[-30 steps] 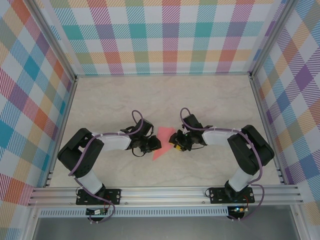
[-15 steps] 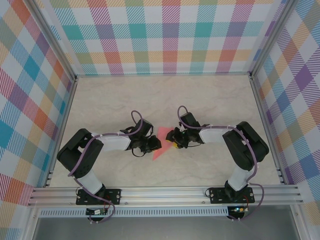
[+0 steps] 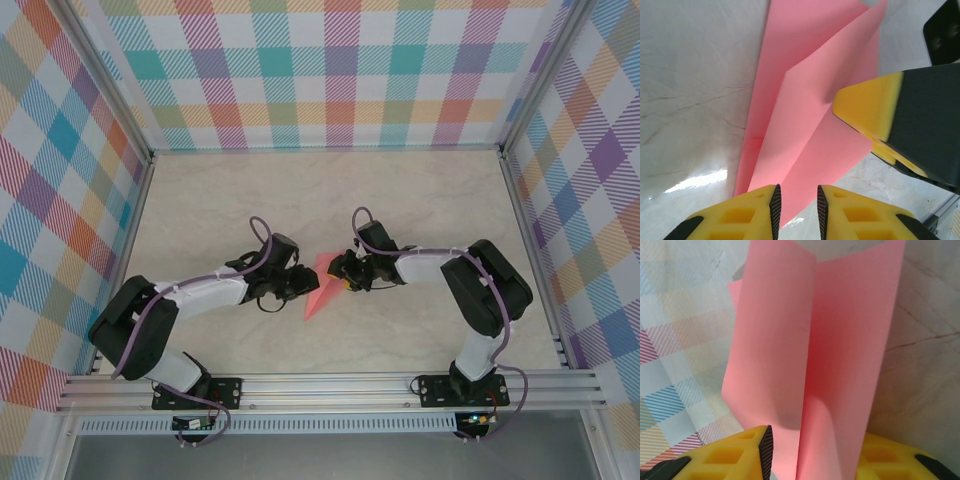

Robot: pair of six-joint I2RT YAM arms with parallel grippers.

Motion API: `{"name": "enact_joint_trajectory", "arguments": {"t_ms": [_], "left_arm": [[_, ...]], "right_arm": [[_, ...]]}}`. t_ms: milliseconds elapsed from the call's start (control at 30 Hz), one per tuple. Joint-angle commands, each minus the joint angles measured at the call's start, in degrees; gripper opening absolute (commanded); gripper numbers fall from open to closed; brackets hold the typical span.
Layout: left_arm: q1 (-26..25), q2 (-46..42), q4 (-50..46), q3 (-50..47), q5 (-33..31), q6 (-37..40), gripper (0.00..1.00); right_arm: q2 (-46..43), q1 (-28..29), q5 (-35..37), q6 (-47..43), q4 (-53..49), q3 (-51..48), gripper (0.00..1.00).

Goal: Fold a paper plane with a square sheet of paper (pick it up from the middle)
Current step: Turn over the paper at the center of the table.

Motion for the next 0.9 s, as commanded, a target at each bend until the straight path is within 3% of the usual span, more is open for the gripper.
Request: {"name": "enact_joint_trajectory", "arguments": {"t_ms": [0,233,867], "left_arm": [[1.71,-0.71,-5.64,0.40,-3.17,2.33,0.28],[2.17,2.76,-3.23,1.04,0.81,2.89,0.29],[2.16,7.84,-5.11,3.63,1.15,3.87,0.21]], "right_arm": [[0.88,0.29,-1.20,-0.70,2.20,0.09,0.37],[1.47,0.32,-2.73,-1.04,4.44,0.09,0.38],[5.50,0.90,-6.28,-3.03,6.97,3.95,0.32]]}}
